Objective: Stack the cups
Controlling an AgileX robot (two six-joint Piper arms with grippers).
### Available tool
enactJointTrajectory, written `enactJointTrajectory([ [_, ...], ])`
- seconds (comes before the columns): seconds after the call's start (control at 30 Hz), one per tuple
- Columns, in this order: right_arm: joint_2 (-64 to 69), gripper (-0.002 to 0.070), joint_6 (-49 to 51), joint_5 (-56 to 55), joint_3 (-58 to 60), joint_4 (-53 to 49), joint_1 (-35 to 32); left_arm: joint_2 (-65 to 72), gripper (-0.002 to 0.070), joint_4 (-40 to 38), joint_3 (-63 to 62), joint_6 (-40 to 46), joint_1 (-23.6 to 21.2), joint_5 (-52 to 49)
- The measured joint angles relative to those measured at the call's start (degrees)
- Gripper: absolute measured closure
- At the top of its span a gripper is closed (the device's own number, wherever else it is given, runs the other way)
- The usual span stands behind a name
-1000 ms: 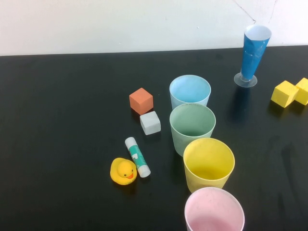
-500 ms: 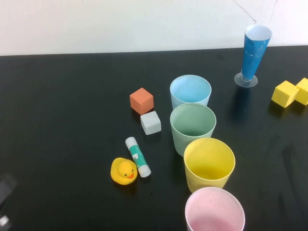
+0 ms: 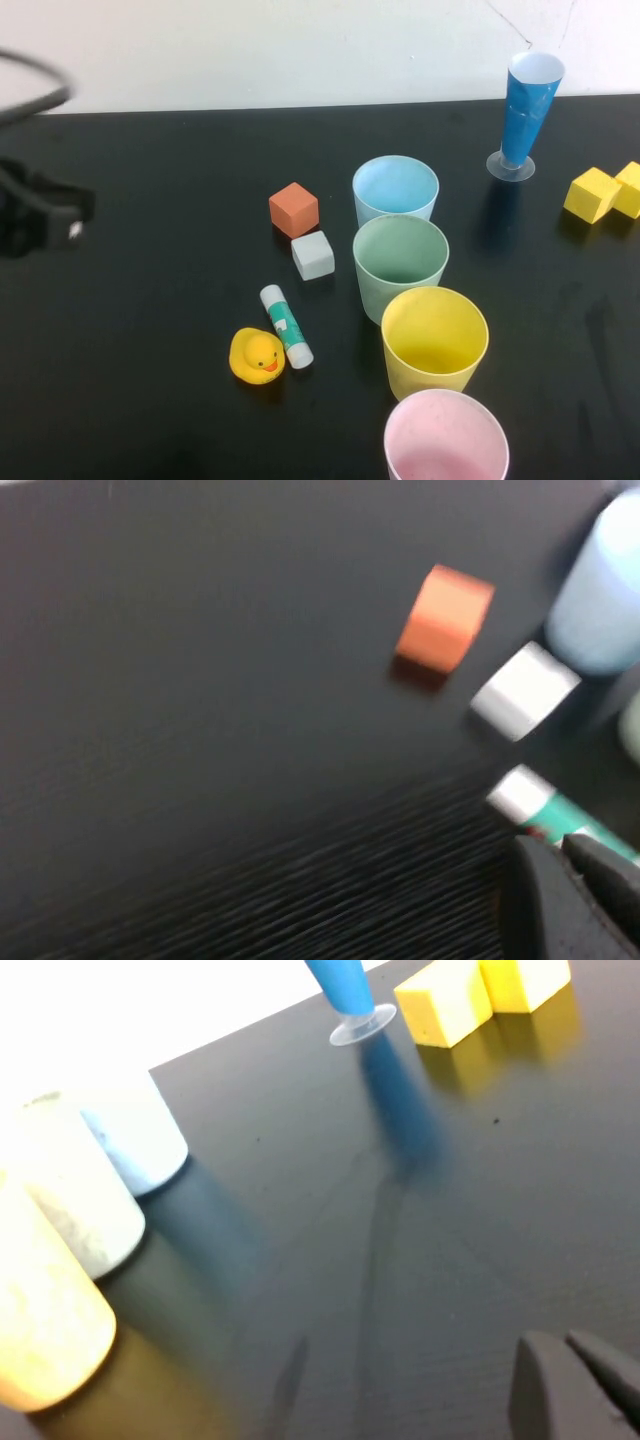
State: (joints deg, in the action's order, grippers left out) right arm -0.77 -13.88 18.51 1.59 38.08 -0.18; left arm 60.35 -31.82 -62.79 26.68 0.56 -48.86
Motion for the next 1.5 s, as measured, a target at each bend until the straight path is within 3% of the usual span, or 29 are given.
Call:
enactJointTrajectory([
  [0.2, 0.00, 0.0679, -0.46, 0.03, 0.00, 0.00, 0.00, 12.19, 0.0675, 18.49, -10.46, -11.02, 13.14, -4.45],
  [0.4, 0.00, 0.0679, -0.60, 0.03, 0.00, 0.00, 0.00, 20.75, 0.0675, 22.78, -21.19, -16.93, 23.37, -4.17],
  [0.63, 0.00, 0.0679, -0.64, 0.85, 0.00, 0.22, 0.00, 31.12, 0.0641, 20.71, -33.65, -20.94, 24.64, -3.97],
  [0.73, 0.00, 0.0679, -1.60, 0.89, 0.00, 0.96, 0.00, 36.27, 0.0540, 19.83, -37.44, -21.03, 24.64, -4.62],
  [0.9, 0.00, 0.0679, -4.28, 0.99, 0.00, 2.56, 0.00, 43.58, 0.0307, 19.43, -41.52, -21.94, 24.64, -5.41],
  [1.0, 0.00, 0.0679, -4.82, 1.03, 0.00, 2.96, 0.00, 47.07, 0.0237, 18.48, -43.87, -22.05, 24.64, -5.87],
  [1.4, 0.00, 0.0679, -5.76, 1.03, 0.00, 3.05, 0.00, 52.79, 0.0208, 17.49, -48.05, -20.28, 28.38, -4.51],
  [1.5, 0.00, 0.0679, -6.00, 1.03, 0.00, 3.05, 0.00, 54.12, 0.0242, 17.72, -48.05, -20.16, 28.51, -4.26],
])
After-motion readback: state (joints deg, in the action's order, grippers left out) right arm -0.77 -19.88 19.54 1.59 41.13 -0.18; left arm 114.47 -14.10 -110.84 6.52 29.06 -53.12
